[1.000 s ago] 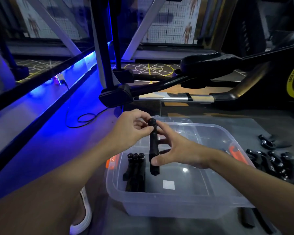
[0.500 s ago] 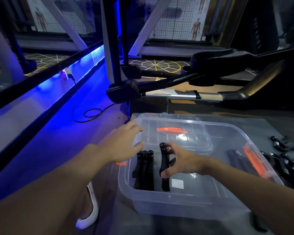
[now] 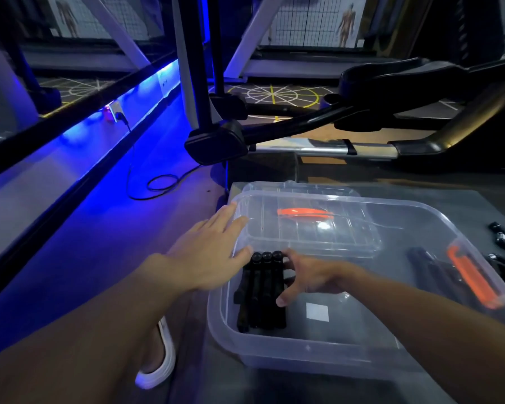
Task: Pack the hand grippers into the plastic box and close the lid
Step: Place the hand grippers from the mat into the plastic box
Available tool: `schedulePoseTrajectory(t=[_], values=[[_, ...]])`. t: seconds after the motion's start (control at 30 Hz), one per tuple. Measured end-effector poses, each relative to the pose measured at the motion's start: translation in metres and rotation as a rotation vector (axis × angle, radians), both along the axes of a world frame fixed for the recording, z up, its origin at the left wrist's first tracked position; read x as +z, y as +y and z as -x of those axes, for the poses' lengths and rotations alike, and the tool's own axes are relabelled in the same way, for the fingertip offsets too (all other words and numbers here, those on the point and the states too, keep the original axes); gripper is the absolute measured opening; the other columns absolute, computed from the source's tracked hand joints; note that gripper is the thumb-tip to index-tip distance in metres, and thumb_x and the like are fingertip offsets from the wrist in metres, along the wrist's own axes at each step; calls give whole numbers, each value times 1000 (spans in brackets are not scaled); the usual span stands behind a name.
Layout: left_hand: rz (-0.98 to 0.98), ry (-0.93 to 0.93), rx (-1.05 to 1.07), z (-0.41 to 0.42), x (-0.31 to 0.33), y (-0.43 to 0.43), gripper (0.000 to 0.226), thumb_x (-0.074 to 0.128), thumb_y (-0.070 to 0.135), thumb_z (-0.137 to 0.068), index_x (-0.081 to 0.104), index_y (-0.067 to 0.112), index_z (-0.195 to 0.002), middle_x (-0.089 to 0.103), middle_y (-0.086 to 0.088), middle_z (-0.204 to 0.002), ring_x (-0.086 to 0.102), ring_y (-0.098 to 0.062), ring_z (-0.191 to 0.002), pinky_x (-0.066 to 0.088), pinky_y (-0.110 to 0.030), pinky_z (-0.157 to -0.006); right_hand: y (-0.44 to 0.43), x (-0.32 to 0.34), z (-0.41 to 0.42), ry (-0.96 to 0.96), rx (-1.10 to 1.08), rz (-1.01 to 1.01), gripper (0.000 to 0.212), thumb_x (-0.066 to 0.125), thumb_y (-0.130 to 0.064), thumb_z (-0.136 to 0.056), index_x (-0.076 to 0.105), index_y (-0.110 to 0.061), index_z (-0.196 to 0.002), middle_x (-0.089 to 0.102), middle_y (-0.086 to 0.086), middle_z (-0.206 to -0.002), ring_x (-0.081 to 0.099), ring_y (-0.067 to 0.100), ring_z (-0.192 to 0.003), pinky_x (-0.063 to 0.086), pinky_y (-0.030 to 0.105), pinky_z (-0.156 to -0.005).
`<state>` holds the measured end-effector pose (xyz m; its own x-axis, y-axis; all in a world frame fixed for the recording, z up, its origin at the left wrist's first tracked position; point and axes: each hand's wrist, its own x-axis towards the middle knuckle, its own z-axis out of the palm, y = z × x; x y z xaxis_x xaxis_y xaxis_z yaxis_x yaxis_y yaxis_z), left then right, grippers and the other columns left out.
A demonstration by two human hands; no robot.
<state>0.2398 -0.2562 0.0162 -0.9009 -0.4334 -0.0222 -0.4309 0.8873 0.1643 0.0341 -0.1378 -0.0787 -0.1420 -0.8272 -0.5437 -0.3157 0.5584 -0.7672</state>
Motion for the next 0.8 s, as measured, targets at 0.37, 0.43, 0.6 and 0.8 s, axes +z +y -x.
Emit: schedulePoseTrajectory(t=[0.37, 0.43, 0.6, 0.8], values=[[-12, 18, -6, 1, -1, 1, 59, 30, 48, -101, 16, 26, -154, -6, -2, -164, 4, -18, -150, 15, -33, -117, 3, -4, -3, -92, 28, -12, 92, 83, 9, -64, 35, -22, -136, 54, 1, -133, 54, 16, -122, 49, 32, -100], [-10, 16, -10, 0, -2, 0, 59, 30, 47, -101, 16, 25, -154, -6, -3, -164, 4, -18, -150, 15, -33, -117, 3, -3, -4, -91, 17, 1, 92, 84, 9, -63, 35, -22, -136, 55, 1, -132, 55, 17, -122, 48, 35, -102], [-19, 16, -9, -1, -1, 1, 58, 30, 47, -101, 18, 26, -153, -5, -2, -164, 7, -18, -149, 16, -34, -116, 4, -4, -4, -134, 6, 6, 93, 82, 11, -63, 36, -24, -136, 56, 3, -131, 56, 18, -122, 47, 38, -104], [-28, 23, -6, -1, -1, 2, 56, 29, 46, -100, 19, 27, -152, -3, -2, -164, 10, -18, -149, 17, -33, -115, 5, -2, -4, -118, -5, 13, 93, 84, 7, -62, 37, -26, -135, 57, 0, -131, 55, 17, -122, 46, 37, -105]])
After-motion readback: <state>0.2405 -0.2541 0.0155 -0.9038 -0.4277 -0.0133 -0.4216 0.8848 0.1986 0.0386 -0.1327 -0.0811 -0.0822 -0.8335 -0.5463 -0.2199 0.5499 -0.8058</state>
